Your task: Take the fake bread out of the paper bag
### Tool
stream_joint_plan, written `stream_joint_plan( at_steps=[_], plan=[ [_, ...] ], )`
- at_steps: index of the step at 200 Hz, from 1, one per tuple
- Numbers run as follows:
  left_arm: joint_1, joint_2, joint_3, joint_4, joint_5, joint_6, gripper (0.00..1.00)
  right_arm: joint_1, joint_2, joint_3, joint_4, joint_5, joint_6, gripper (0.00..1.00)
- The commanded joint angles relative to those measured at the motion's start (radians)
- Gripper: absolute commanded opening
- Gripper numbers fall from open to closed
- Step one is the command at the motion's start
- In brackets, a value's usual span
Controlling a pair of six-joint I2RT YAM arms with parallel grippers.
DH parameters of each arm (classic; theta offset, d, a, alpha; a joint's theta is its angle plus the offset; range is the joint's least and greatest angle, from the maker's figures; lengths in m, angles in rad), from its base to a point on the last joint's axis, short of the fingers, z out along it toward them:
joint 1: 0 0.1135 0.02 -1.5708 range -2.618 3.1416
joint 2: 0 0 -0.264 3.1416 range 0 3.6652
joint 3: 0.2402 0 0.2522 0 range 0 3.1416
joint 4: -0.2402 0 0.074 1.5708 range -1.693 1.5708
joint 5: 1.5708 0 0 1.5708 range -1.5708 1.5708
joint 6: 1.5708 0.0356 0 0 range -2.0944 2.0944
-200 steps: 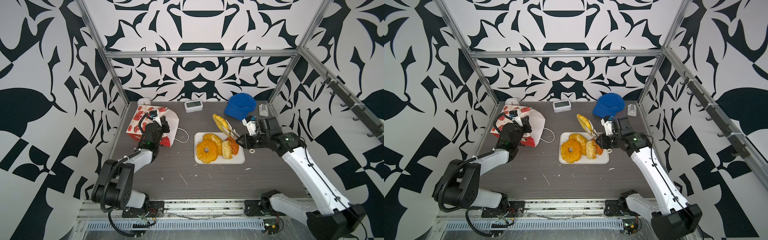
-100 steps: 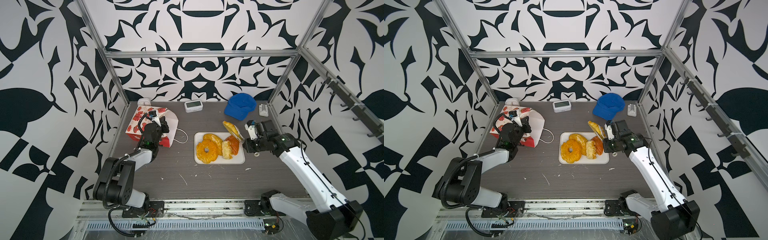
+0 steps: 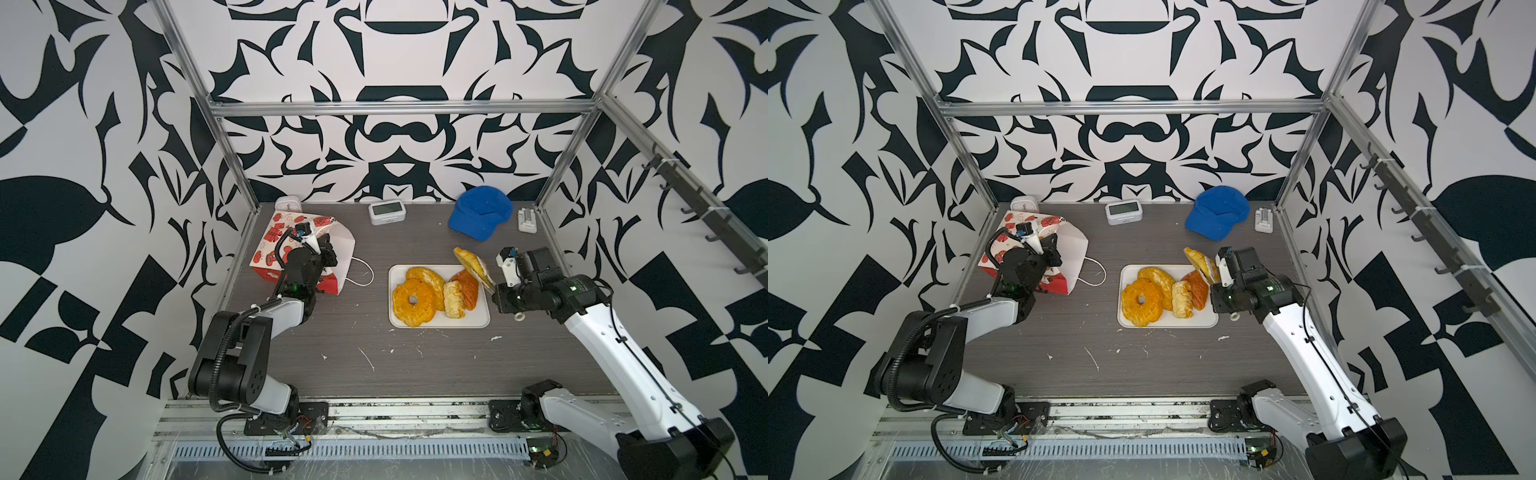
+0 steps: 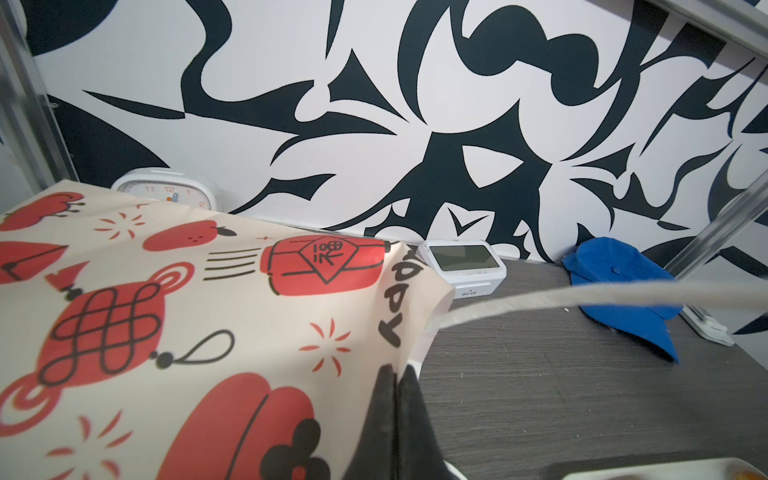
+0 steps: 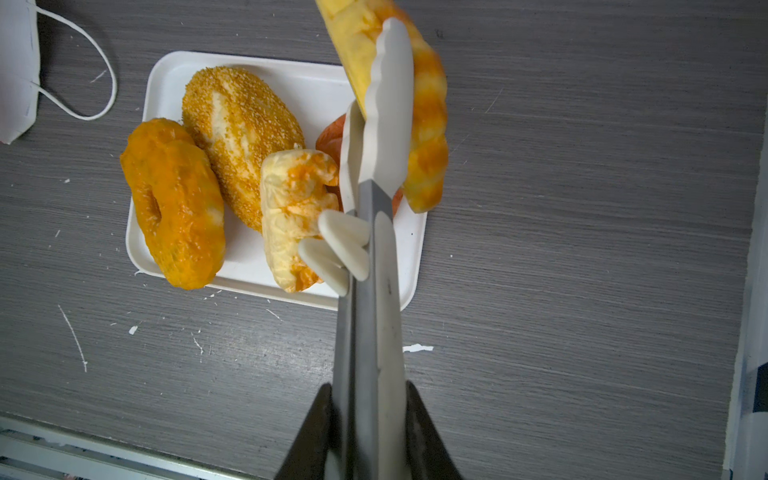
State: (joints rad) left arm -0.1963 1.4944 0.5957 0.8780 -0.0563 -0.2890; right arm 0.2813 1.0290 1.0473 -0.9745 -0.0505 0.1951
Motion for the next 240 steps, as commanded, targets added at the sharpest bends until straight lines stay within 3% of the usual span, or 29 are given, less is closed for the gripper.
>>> stream_joint_plan(
  at_steps=[1, 164, 240],
  plan=[
    [0.005, 0.000, -0.019, 0.042, 0.011, -0.024, 0.00, 0.007, -0.014, 0.017, 0.019, -0.016, 0.039, 0.00],
    [0.005, 0.019, -0.017, 0.058, 0.035, -0.018, 0.00, 0.217, 0.043, -0.038, -0.008, 0.029, 0.147, 0.01],
    [0.005, 0.021, -0.013, 0.058, 0.039, -0.015, 0.00, 0.224, 0.007, -0.073, 0.020, -0.071, 0.191, 0.12]
  ],
)
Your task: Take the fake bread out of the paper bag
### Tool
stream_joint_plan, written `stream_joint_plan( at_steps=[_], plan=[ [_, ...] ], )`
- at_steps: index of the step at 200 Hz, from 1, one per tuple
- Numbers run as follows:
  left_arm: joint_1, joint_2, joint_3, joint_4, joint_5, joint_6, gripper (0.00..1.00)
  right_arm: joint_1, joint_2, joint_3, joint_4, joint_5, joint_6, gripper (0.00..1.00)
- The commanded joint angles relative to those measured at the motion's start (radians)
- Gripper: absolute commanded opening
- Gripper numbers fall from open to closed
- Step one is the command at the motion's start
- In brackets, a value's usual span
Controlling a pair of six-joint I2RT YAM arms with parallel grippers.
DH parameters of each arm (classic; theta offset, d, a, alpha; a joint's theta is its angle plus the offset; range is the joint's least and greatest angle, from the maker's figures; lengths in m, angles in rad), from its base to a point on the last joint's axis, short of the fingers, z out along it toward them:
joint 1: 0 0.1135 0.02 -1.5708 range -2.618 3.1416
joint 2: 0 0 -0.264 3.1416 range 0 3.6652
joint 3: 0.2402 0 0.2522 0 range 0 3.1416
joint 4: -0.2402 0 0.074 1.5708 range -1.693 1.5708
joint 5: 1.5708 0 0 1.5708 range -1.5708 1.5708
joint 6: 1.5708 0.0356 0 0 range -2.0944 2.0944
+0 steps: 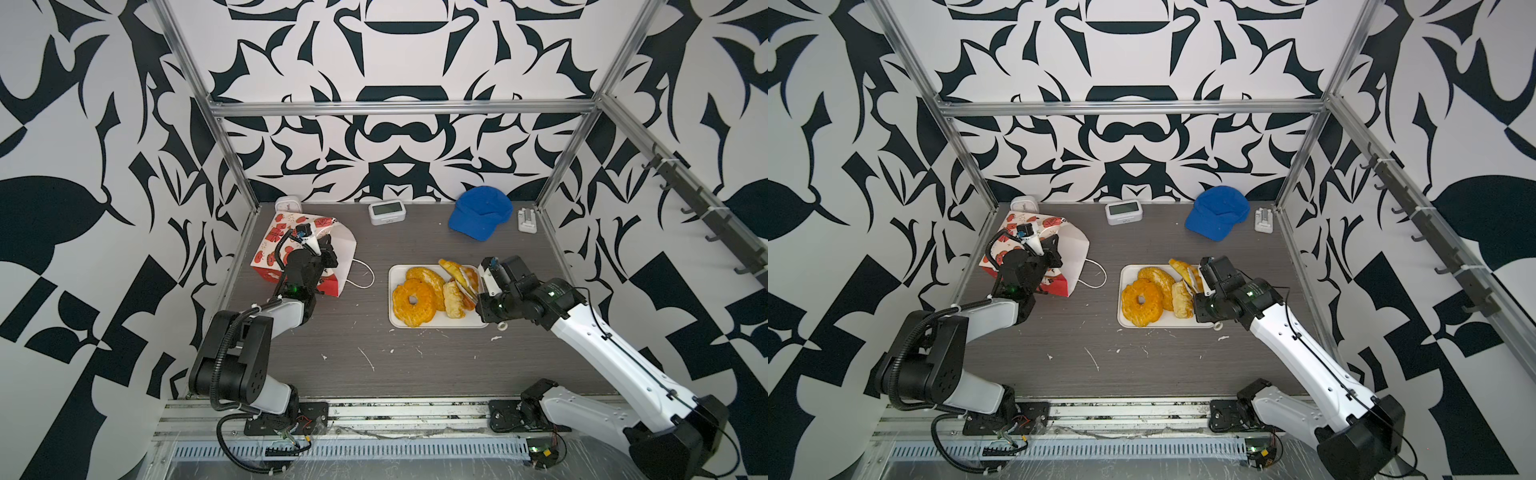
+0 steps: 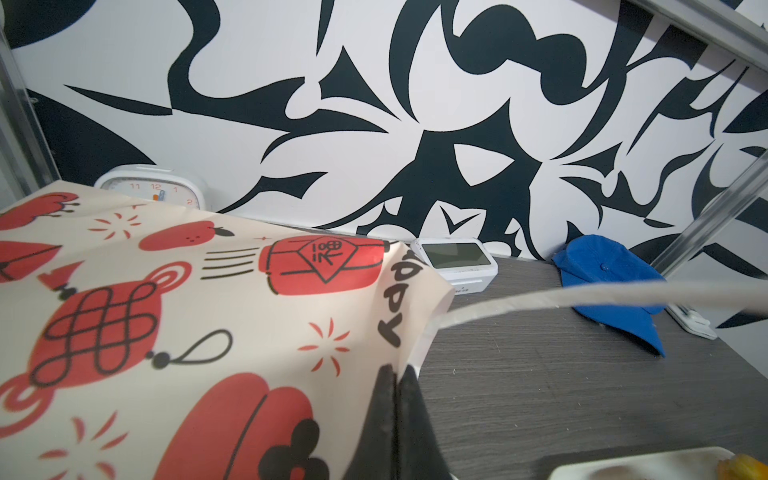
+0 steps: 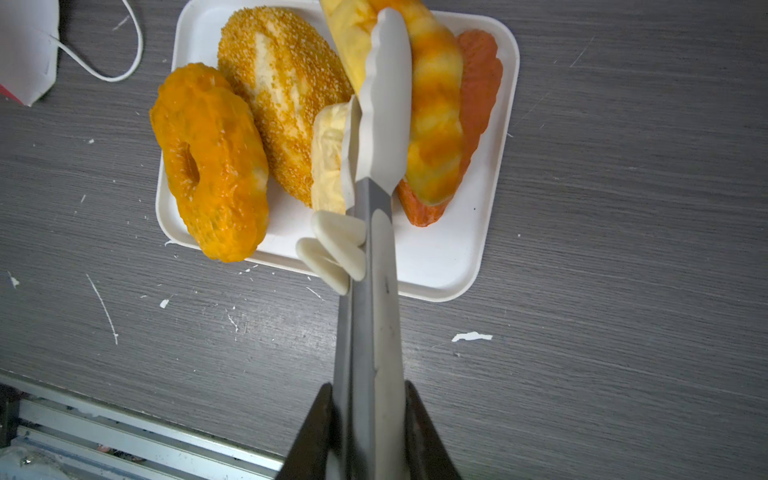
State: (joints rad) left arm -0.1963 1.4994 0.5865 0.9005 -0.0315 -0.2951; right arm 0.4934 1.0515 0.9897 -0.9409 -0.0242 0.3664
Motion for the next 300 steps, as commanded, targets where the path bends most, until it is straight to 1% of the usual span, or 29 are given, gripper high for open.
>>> stream_joint_plan(
  at_steps=[1, 18, 52, 87, 114, 169, 186, 207, 226, 244, 269, 300],
  plan=[
    [0.006, 0.016, -0.004, 0.035, 0.014, -0.009, 0.00, 0.011, -0.017, -0.016, -0.012, -0.099, 0.020, 0.12],
    [0.005, 0.015, -0.005, 0.035, 0.015, -0.009, 0.00, 0.013, -0.023, -0.026, -0.001, -0.122, 0.025, 0.17],
    [0.005, 0.009, -0.008, 0.034, 0.015, -0.010, 0.00, 0.011, -0.039, -0.040, 0.015, -0.157, 0.042, 0.22],
    [0.005, 0.007, -0.005, 0.034, 0.019, -0.009, 0.00, 0.011, -0.057, -0.041, 0.013, -0.175, 0.051, 0.33],
    [0.005, 0.009, -0.002, 0.034, 0.024, -0.010, 0.00, 0.012, -0.068, -0.049, 0.018, -0.187, 0.057, 0.36],
    [0.006, 0.014, 0.000, 0.036, 0.028, -0.015, 0.00, 0.011, -0.089, -0.068, 0.046, -0.206, 0.064, 0.36],
    [0.005, 0.016, -0.001, 0.038, 0.028, -0.016, 0.00, 0.012, -0.100, -0.067, 0.050, -0.192, 0.065, 0.35],
    [0.005, 0.016, -0.001, 0.038, 0.030, -0.016, 0.00, 0.011, -0.105, -0.057, 0.041, -0.169, 0.064, 0.34],
    [0.006, 0.016, -0.001, 0.039, 0.029, -0.015, 0.00, 0.012, -0.096, -0.056, 0.024, -0.112, 0.062, 0.32],
    [0.005, 0.019, -0.002, 0.038, 0.029, -0.016, 0.00, 0.012, -0.101, -0.069, 0.049, -0.077, 0.060, 0.27],
    [0.006, 0.022, -0.001, 0.038, 0.029, -0.017, 0.00, 0.011, -0.113, -0.088, 0.128, -0.102, 0.062, 0.27],
    [0.006, 0.025, 0.003, 0.035, 0.030, -0.017, 0.00, 0.012, -0.087, -0.088, 0.141, -0.134, 0.062, 0.28]
  ],
)
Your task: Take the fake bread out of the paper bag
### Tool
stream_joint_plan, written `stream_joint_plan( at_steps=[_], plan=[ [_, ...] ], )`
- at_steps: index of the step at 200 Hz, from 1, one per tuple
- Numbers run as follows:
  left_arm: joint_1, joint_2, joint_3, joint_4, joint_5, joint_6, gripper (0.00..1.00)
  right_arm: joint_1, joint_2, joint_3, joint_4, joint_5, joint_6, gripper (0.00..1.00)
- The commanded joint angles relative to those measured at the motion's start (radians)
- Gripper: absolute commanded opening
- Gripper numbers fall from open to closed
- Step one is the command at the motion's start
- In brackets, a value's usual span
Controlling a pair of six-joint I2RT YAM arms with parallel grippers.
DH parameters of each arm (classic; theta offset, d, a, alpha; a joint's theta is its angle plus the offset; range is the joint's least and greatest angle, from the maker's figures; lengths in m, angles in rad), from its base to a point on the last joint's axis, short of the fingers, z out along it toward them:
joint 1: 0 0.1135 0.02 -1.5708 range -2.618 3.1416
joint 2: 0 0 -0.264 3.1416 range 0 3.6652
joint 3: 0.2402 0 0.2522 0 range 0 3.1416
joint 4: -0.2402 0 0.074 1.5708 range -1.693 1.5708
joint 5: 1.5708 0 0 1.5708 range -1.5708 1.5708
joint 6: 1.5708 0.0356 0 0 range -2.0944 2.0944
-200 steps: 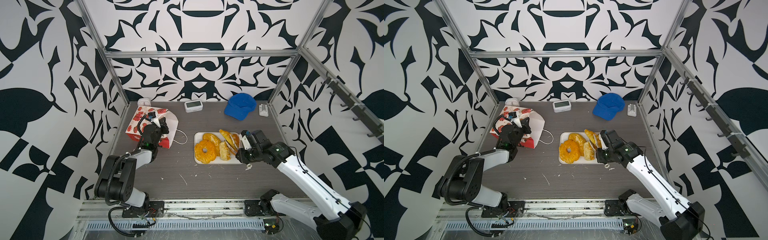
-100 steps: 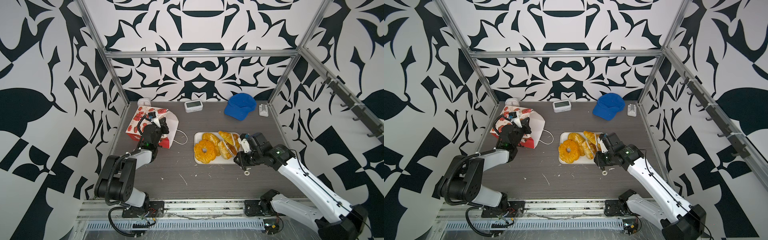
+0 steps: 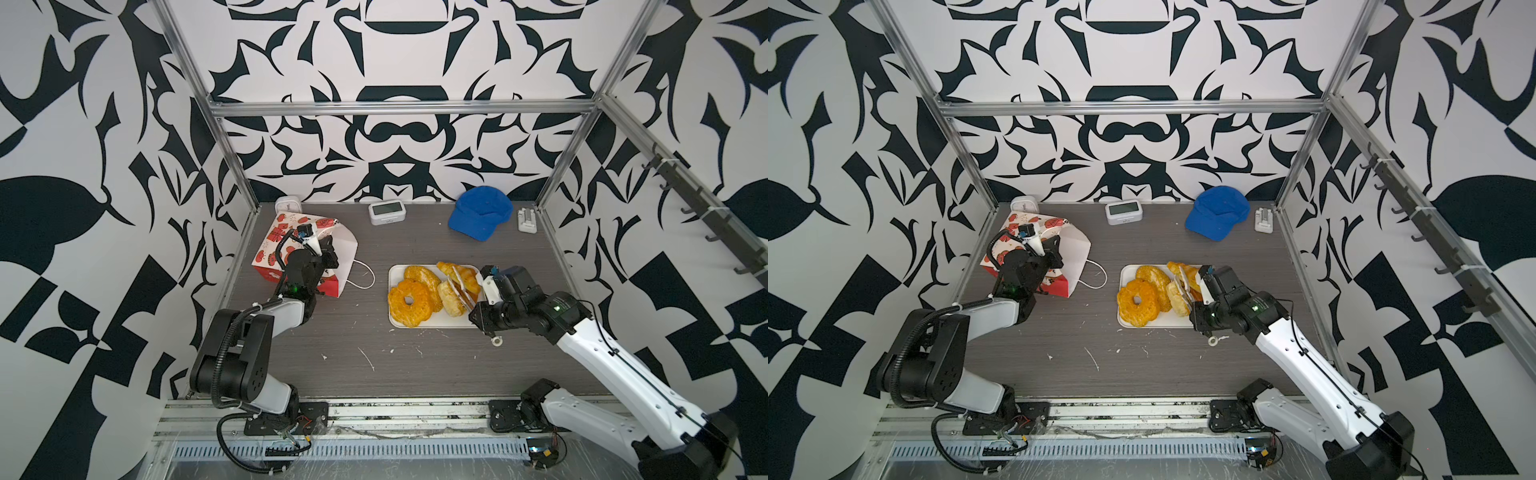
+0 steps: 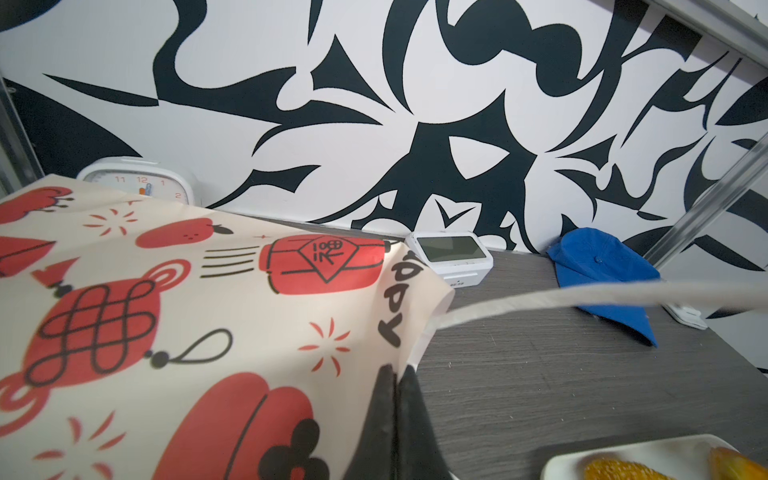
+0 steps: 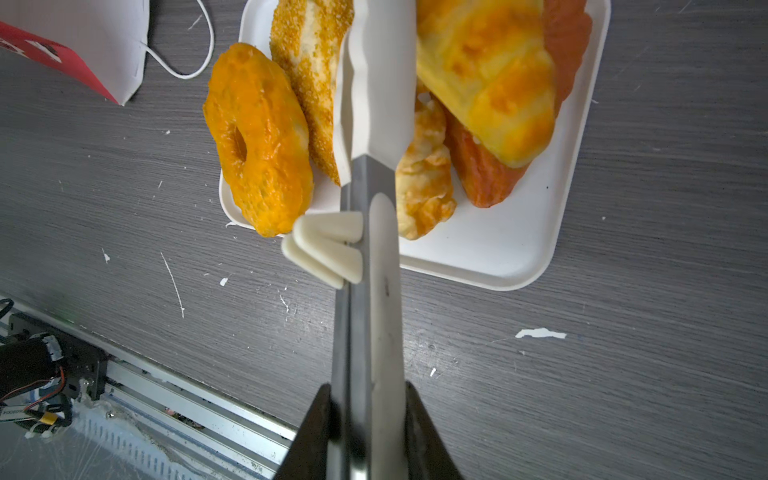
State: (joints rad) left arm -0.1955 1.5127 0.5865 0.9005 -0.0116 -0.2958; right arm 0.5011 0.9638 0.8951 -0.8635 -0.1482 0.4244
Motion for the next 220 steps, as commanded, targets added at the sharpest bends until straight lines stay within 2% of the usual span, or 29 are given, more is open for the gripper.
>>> stream_joint_plan(
  at_steps=[1, 220],
  plan=[
    [0.005, 0.012, 0.003, 0.035, 0.010, -0.016, 0.00, 0.005, 0.001, 0.008, 0.065, -0.011, 0.005, 0.28],
    [0.004, 0.034, 0.006, 0.048, 0.012, -0.023, 0.00, 0.002, 0.021, 0.002, 0.150, -0.029, 0.027, 0.28]
  ],
)
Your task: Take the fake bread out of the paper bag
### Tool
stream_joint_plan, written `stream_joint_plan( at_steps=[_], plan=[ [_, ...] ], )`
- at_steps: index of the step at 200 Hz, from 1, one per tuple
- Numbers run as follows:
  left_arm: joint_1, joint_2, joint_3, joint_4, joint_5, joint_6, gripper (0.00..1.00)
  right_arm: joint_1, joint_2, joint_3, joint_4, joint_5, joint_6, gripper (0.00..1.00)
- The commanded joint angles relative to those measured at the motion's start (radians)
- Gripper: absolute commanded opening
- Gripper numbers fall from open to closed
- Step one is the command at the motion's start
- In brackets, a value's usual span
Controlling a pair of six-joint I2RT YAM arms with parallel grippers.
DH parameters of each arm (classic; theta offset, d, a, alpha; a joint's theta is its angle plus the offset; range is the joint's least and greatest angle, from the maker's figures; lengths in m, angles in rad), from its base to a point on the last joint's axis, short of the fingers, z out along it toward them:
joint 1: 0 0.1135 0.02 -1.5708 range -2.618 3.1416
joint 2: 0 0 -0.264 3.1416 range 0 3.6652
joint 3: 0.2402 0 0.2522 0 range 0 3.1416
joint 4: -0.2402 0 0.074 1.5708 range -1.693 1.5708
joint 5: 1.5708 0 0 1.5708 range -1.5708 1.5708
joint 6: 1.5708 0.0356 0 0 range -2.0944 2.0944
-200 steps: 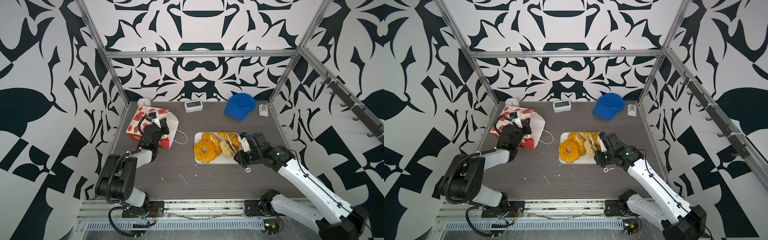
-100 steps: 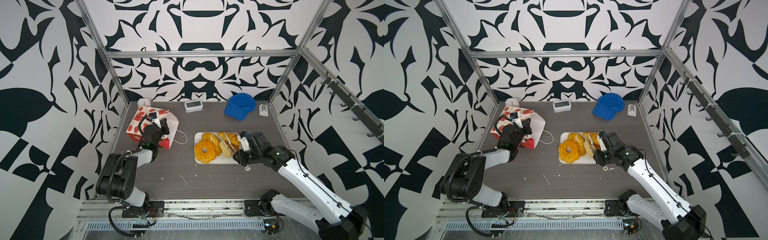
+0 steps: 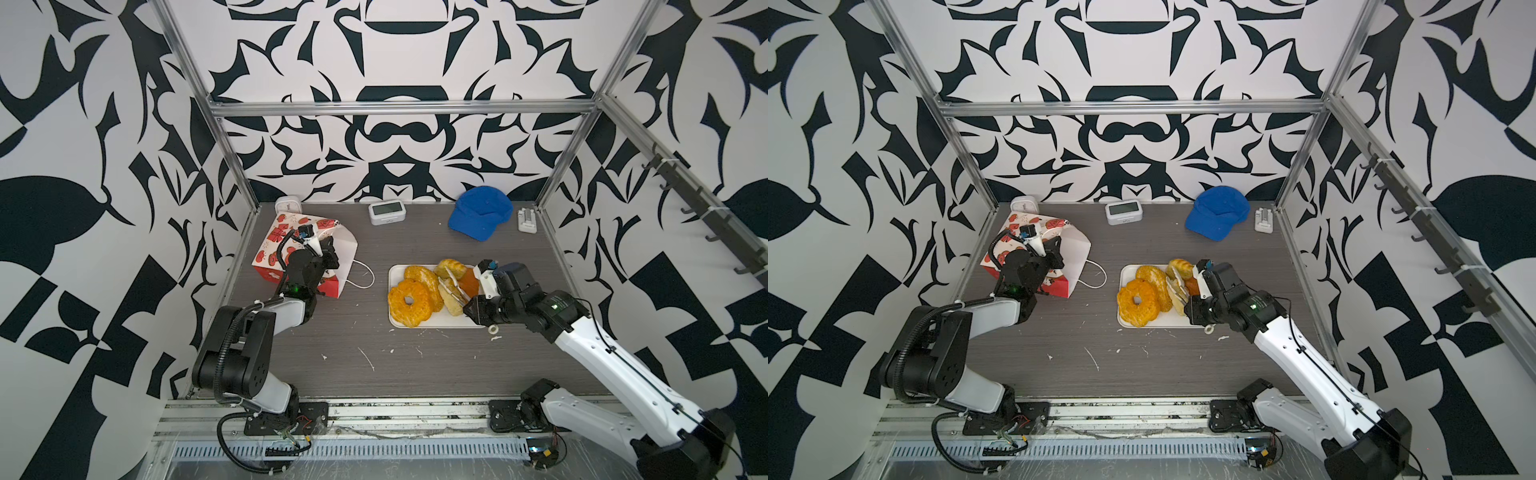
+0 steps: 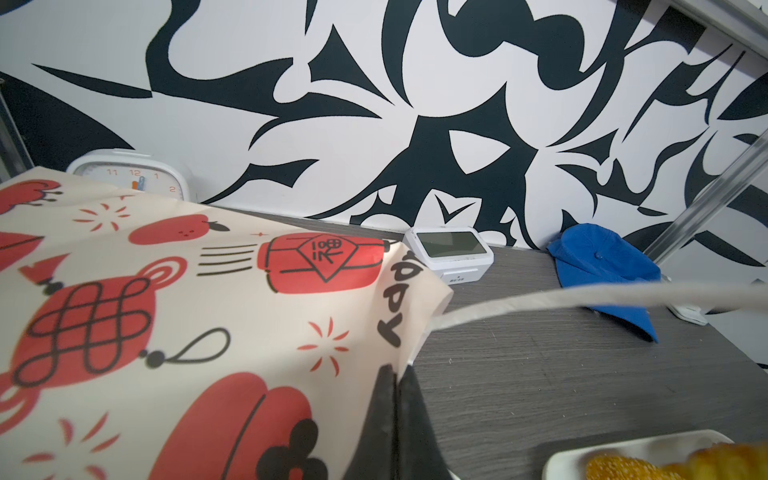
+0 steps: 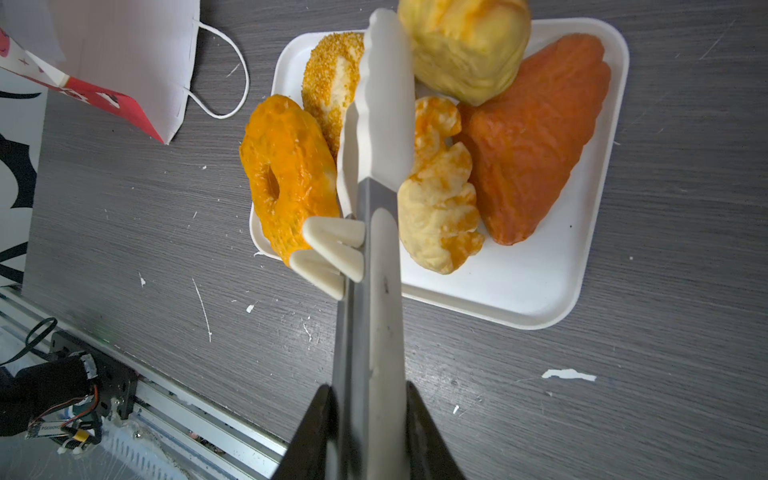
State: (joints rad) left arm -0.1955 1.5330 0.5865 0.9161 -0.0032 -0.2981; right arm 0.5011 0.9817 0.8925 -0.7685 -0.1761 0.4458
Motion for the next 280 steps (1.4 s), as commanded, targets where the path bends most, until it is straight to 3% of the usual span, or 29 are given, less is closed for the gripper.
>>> stream_joint_plan(
  at_steps=[1, 64, 94, 142, 189, 206, 235, 280],
  plan=[
    [0.004, 0.014, 0.006, 0.032, 0.004, -0.020, 0.00, 0.001, 0.003, 0.004, 0.056, -0.001, 0.004, 0.28],
    [0.005, 0.010, 0.001, 0.035, 0.003, -0.019, 0.00, -0.003, -0.061, 0.023, 0.101, 0.046, -0.002, 0.28],
    [0.005, 0.012, -0.001, 0.038, 0.004, -0.020, 0.00, -0.014, -0.080, 0.035, 0.119, 0.144, -0.020, 0.28],
    [0.004, 0.009, 0.002, 0.038, 0.008, -0.025, 0.00, -0.088, 0.056, 0.106, 0.094, 0.248, -0.156, 0.30],
    [0.005, -0.008, -0.008, 0.041, 0.002, -0.029, 0.00, -0.135, 0.172, 0.065, 0.251, 0.108, -0.145, 0.32],
    [0.004, -0.012, -0.007, 0.032, 0.001, -0.023, 0.00, -0.135, 0.186, 0.073, 0.219, 0.133, -0.140, 0.32],
    [0.004, -0.012, 0.001, 0.017, 0.001, -0.019, 0.00, -0.136, 0.076, 0.036, 0.218, 0.135, -0.104, 0.35],
    [0.005, 0.014, 0.013, 0.036, 0.007, -0.024, 0.00, -0.116, 0.020, -0.023, 0.053, 0.060, -0.025, 0.40]
  ],
)
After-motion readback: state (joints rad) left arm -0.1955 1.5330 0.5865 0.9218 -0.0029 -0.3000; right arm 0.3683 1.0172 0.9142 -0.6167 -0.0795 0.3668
